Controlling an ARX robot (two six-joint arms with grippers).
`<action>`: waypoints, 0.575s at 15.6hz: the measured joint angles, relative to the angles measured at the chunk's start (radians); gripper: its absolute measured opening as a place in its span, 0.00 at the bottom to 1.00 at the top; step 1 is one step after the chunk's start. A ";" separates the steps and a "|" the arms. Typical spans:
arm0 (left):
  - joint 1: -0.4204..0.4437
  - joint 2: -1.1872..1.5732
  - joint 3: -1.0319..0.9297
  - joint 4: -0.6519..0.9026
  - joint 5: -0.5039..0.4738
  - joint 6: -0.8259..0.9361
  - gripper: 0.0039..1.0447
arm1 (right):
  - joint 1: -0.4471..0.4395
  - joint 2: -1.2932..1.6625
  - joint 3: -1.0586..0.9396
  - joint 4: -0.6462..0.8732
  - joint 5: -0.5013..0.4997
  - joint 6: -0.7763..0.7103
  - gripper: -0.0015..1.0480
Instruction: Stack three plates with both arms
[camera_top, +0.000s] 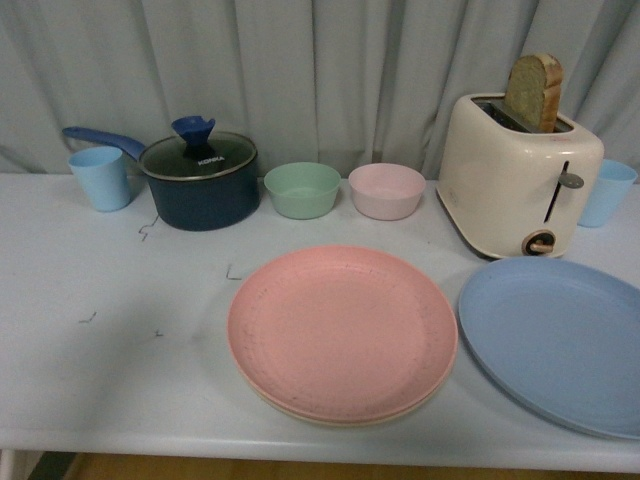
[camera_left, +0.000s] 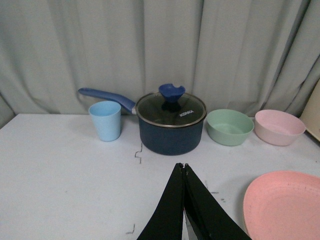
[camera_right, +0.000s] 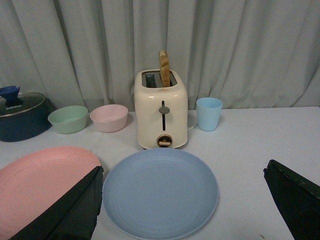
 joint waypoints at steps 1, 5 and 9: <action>0.015 -0.052 -0.034 -0.014 0.006 0.001 0.01 | 0.000 0.000 0.000 0.000 0.000 0.000 0.94; 0.108 -0.216 -0.165 -0.058 0.090 0.002 0.01 | 0.000 0.000 0.000 0.000 0.000 0.000 0.94; 0.101 -0.448 -0.211 -0.232 0.101 0.002 0.01 | 0.000 0.000 0.000 0.000 0.000 0.000 0.94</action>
